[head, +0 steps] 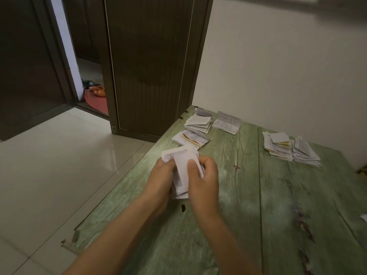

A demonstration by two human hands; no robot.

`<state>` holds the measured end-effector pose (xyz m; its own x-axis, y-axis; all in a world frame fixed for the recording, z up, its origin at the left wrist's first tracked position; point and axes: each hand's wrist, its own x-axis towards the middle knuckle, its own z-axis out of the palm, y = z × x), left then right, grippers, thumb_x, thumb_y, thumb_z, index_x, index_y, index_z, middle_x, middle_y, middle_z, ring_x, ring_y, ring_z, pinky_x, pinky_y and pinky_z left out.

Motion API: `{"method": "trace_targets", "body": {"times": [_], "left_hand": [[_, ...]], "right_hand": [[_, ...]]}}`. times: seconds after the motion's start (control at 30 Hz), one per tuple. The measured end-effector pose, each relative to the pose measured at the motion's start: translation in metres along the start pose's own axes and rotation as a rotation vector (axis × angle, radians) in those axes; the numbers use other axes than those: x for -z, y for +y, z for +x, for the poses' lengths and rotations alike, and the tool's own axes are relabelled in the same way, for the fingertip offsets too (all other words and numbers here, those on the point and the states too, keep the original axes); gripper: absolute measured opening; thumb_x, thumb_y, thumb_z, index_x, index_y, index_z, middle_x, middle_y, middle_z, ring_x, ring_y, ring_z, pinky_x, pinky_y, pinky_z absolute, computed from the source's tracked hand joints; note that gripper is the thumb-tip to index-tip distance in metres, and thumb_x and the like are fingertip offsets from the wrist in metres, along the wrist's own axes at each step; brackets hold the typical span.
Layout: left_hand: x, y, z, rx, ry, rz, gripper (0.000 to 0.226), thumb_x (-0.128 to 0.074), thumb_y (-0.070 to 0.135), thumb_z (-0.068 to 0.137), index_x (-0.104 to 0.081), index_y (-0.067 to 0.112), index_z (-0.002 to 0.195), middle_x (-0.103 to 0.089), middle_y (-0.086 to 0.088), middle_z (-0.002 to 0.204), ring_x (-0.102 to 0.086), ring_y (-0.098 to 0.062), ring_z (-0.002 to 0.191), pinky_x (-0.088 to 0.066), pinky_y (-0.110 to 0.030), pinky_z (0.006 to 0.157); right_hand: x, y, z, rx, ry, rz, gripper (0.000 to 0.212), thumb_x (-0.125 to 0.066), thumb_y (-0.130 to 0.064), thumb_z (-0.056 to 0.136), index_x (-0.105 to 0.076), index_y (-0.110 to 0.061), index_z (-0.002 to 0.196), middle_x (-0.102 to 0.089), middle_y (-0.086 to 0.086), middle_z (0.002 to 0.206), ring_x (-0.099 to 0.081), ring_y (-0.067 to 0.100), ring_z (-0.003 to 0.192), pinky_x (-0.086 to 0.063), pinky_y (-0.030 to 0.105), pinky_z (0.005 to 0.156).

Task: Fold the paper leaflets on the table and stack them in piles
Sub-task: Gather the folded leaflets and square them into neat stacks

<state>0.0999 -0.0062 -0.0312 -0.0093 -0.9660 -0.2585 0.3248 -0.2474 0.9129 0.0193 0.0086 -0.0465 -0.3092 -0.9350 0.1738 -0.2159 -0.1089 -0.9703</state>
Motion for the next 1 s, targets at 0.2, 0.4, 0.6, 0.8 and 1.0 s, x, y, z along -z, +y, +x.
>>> {"method": "trace_targets", "body": {"times": [0.2,0.4,0.6,0.8,1.0], "left_hand": [[-0.004,-0.007,-0.005,-0.06,0.05,0.114,0.022,-0.044,0.034,0.097,-0.046,0.019,0.113,-0.064,-0.005,0.108,-0.064,-0.019,0.089,-0.056,-0.031,0.059],[0.015,0.003,-0.001,-0.357,-0.003,0.299,0.021,-0.061,0.013,0.087,-0.054,0.032,0.092,-0.063,0.016,0.093,-0.062,0.001,0.083,-0.052,-0.016,0.068],[0.018,-0.02,0.003,-0.386,-0.083,0.421,0.03,-0.052,0.007,0.093,-0.04,0.022,0.115,-0.055,0.013,0.108,-0.056,0.009,0.095,-0.049,-0.012,0.077],[0.016,-0.018,0.004,-0.452,-0.078,0.431,0.036,-0.051,0.004,0.093,-0.03,0.022,0.115,-0.05,0.015,0.109,-0.054,0.014,0.096,-0.049,-0.01,0.078],[0.021,-0.024,0.012,-0.445,-0.125,0.482,0.044,-0.061,0.005,0.087,-0.029,0.018,0.114,-0.051,0.013,0.108,-0.054,0.01,0.097,-0.044,-0.004,0.076]], "right_hand": [[-0.003,0.014,-0.006,0.002,-0.072,-0.083,0.043,-0.035,-0.031,0.1,-0.029,-0.022,0.141,-0.047,-0.006,0.132,-0.052,0.009,0.115,-0.049,0.019,0.087],[0.018,0.0,0.012,-0.071,-0.268,0.128,0.02,-0.05,-0.009,0.095,-0.054,-0.026,0.106,-0.065,-0.005,0.104,-0.063,0.002,0.095,-0.052,0.015,0.072],[0.002,0.02,0.002,-0.067,-0.376,-0.018,0.062,-0.038,-0.005,0.096,-0.01,-0.031,0.145,-0.042,-0.003,0.138,-0.047,0.007,0.119,-0.043,0.009,0.087],[0.003,0.019,0.005,0.04,-0.261,0.054,0.045,-0.046,-0.001,0.094,-0.039,-0.036,0.123,-0.057,-0.009,0.117,-0.057,-0.004,0.104,-0.049,0.014,0.084],[0.005,0.024,0.007,0.031,-0.366,-0.139,0.048,-0.041,-0.001,0.094,-0.028,-0.023,0.135,-0.052,0.0,0.127,-0.054,0.008,0.11,-0.047,0.02,0.09]]}}
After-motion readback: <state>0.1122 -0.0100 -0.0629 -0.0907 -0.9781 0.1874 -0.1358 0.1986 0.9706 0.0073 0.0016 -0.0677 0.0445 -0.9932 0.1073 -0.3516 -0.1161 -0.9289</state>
